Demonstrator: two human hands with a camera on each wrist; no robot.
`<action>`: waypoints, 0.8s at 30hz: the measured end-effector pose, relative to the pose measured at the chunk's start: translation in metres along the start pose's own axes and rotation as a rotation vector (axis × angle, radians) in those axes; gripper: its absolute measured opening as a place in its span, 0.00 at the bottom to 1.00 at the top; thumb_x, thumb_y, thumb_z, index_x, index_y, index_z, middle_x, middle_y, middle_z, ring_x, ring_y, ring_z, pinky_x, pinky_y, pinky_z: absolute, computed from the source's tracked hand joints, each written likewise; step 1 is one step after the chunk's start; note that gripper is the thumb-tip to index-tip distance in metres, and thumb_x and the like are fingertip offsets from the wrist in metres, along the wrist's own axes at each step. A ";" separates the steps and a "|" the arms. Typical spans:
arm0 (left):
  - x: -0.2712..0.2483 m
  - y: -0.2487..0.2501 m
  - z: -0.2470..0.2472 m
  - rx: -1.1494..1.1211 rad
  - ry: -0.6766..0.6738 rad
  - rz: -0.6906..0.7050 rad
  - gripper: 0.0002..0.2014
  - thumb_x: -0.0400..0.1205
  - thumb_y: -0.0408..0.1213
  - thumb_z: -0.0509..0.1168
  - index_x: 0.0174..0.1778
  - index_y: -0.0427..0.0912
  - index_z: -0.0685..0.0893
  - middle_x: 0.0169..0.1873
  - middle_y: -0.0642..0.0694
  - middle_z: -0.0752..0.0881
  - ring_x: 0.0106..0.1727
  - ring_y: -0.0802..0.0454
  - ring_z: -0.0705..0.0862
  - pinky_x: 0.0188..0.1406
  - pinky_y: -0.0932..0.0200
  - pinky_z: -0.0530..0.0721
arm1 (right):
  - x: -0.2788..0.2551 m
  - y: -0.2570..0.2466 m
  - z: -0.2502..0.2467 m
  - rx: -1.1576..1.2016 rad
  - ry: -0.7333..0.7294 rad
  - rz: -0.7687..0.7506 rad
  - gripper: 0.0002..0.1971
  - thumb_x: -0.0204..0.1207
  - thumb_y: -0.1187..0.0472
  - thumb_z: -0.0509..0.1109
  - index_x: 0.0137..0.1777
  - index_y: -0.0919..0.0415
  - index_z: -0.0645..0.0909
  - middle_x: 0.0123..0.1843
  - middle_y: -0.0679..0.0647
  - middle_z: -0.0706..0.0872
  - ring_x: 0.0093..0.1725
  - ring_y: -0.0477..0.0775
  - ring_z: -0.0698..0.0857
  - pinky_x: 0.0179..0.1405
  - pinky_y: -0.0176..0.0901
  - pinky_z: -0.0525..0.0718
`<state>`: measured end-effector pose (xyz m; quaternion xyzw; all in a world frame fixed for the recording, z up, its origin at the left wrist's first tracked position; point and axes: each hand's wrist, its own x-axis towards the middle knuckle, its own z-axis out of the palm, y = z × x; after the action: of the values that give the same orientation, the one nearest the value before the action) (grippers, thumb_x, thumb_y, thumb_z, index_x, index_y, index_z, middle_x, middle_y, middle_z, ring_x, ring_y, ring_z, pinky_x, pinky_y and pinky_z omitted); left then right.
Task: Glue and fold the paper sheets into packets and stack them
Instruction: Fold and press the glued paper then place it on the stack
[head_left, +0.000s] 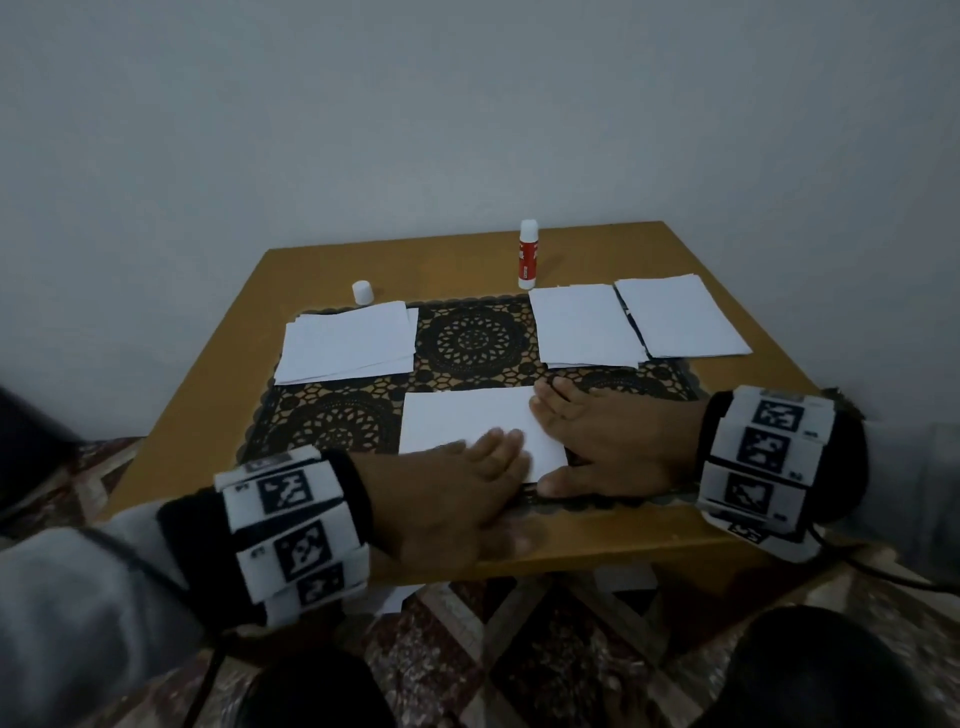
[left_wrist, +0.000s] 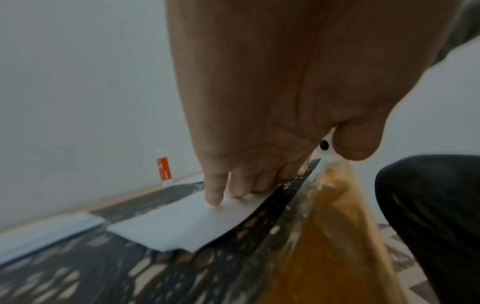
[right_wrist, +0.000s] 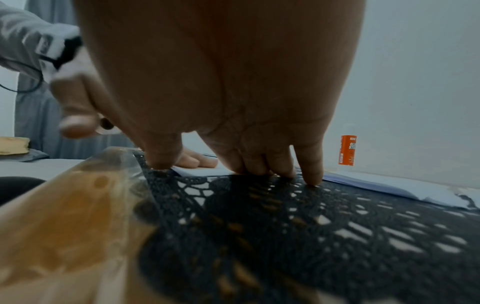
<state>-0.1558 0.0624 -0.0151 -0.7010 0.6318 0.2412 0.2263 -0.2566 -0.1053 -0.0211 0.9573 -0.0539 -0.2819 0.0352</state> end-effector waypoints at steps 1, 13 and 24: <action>0.001 -0.007 0.000 0.006 -0.001 -0.008 0.39 0.85 0.60 0.41 0.82 0.40 0.34 0.81 0.43 0.32 0.83 0.48 0.34 0.83 0.48 0.41 | 0.000 0.000 0.000 0.002 -0.001 0.000 0.47 0.79 0.30 0.46 0.84 0.62 0.32 0.85 0.57 0.32 0.85 0.56 0.36 0.84 0.56 0.48; -0.022 -0.016 0.018 -0.014 0.025 -0.154 0.45 0.77 0.68 0.34 0.81 0.40 0.30 0.81 0.41 0.30 0.82 0.48 0.31 0.83 0.50 0.38 | -0.001 0.001 0.003 0.017 0.013 -0.011 0.47 0.79 0.30 0.46 0.84 0.61 0.32 0.85 0.56 0.31 0.85 0.55 0.35 0.84 0.56 0.47; -0.045 -0.033 0.033 0.007 0.011 -0.236 0.49 0.72 0.71 0.29 0.80 0.40 0.27 0.79 0.42 0.26 0.81 0.47 0.28 0.81 0.52 0.34 | -0.002 0.000 0.003 0.005 0.015 -0.015 0.46 0.80 0.31 0.46 0.84 0.62 0.32 0.85 0.57 0.31 0.85 0.56 0.35 0.84 0.56 0.48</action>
<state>-0.1283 0.1211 -0.0129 -0.7711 0.5468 0.2070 0.2521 -0.2597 -0.1051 -0.0223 0.9599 -0.0471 -0.2747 0.0310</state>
